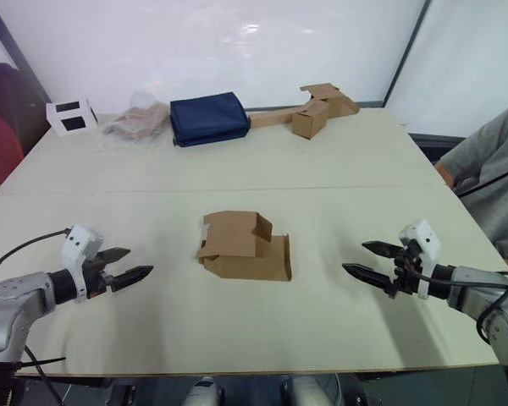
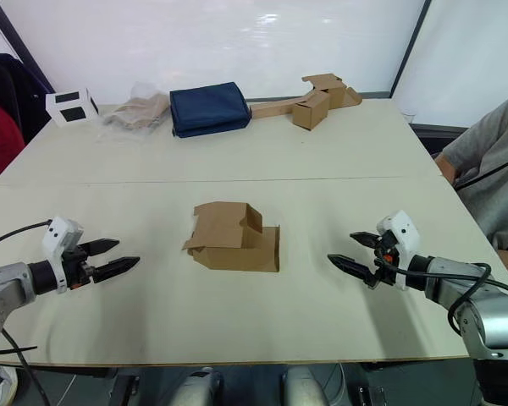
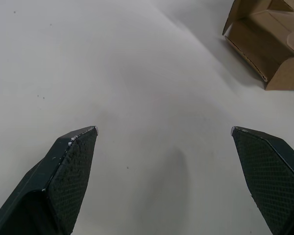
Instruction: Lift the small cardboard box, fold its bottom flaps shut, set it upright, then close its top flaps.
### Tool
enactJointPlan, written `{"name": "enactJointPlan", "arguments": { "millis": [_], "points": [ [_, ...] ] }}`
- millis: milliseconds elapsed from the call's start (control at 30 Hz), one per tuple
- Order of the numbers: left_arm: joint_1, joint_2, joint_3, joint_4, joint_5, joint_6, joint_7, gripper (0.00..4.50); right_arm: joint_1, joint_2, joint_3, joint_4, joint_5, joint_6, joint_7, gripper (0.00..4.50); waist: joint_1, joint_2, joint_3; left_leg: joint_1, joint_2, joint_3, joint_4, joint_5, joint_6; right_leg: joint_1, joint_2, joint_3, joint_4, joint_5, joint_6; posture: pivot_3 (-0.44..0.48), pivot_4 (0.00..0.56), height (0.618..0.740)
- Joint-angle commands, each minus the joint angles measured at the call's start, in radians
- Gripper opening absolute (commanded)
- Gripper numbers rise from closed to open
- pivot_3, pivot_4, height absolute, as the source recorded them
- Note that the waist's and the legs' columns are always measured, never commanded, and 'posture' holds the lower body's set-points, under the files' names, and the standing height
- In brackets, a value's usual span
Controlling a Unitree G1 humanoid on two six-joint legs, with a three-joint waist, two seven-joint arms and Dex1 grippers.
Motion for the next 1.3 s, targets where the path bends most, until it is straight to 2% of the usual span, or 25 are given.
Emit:
{"name": "enactJointPlan", "arguments": {
  "millis": [33,567,700,967,1033,1133,1300],
  "points": [
    [-0.004,0.02,0.035,-0.016,-0.024,0.024,-0.013,4.5,0.001,-0.002,-0.006,-0.036,0.004,-0.005,-0.001,4.47,0.0,0.0,0.0,0.0,0.0,0.0,0.0,0.0,0.0,0.0,0.0,0.0,0.0,0.0,0.0,0.0,0.15,0.74],
    [-0.03,0.003,0.035,0.005,-0.007,-0.002,0.014,4.5,0.005,-0.002,0.026,-0.075,-0.031,-0.011,-0.042,4.47,0.0,0.0,0.0,0.0,0.0,0.0,0.0,0.0,0.0,0.0,0.0,0.0,0.0,0.0,0.0,0.0,0.15,0.74],
    [-0.05,0.026,0.004,0.017,0.025,-0.027,-0.011,4.5,-0.007,-0.01,0.025,-0.065,-0.025,0.011,-0.039,4.47,0.0,0.0,0.0,0.0,0.0,0.0,0.0,0.0,0.0,0.0,0.0,0.0,0.0,0.0,0.0,0.0,0.15,0.74],
    [-0.139,0.064,-0.029,0.092,0.027,0.035,-0.066,4.5,-0.039,-0.032,0.02,-0.037,-0.026,0.006,-0.002,4.47,-0.002,0.0,0.0,0.0,0.0,0.0,0.0,0.0,0.0,0.0,0.0,0.0,0.0,0.0,0.0,0.0,0.15,0.74],
    [-0.159,0.072,-0.047,0.115,-0.017,0.11,-0.123,4.5,-0.029,-0.036,0.015,-0.058,-0.021,0.005,0.004,4.47,-0.002,0.0,0.0,0.0,0.0,0.0,0.0,0.0,0.0,0.0,0.0,0.0,0.0,0.0,0.0,0.0,0.15,0.74],
    [-0.236,0.075,-0.091,0.176,-0.121,0.309,-0.245,4.5,-0.025,-0.036,0.006,-0.137,0.035,0.047,0.015,4.47,0.0,0.0,0.0,0.0,0.0,0.0,0.0,0.0,0.0,0.0,0.001,-0.001,0.001,0.0,0.0,0.0,0.15,0.74],
    [-0.441,-0.006,-0.12,0.386,-0.179,0.464,-0.314,4.5,-0.058,-0.035,0.033,-0.29,0.12,0.136,-0.001,4.47,0.0,0.0,0.0,0.0,0.0,-0.002,0.002,0.0,0.0,0.001,0.001,-0.002,0.002,0.0,0.0,0.0,0.15,0.74]
  ]
}}
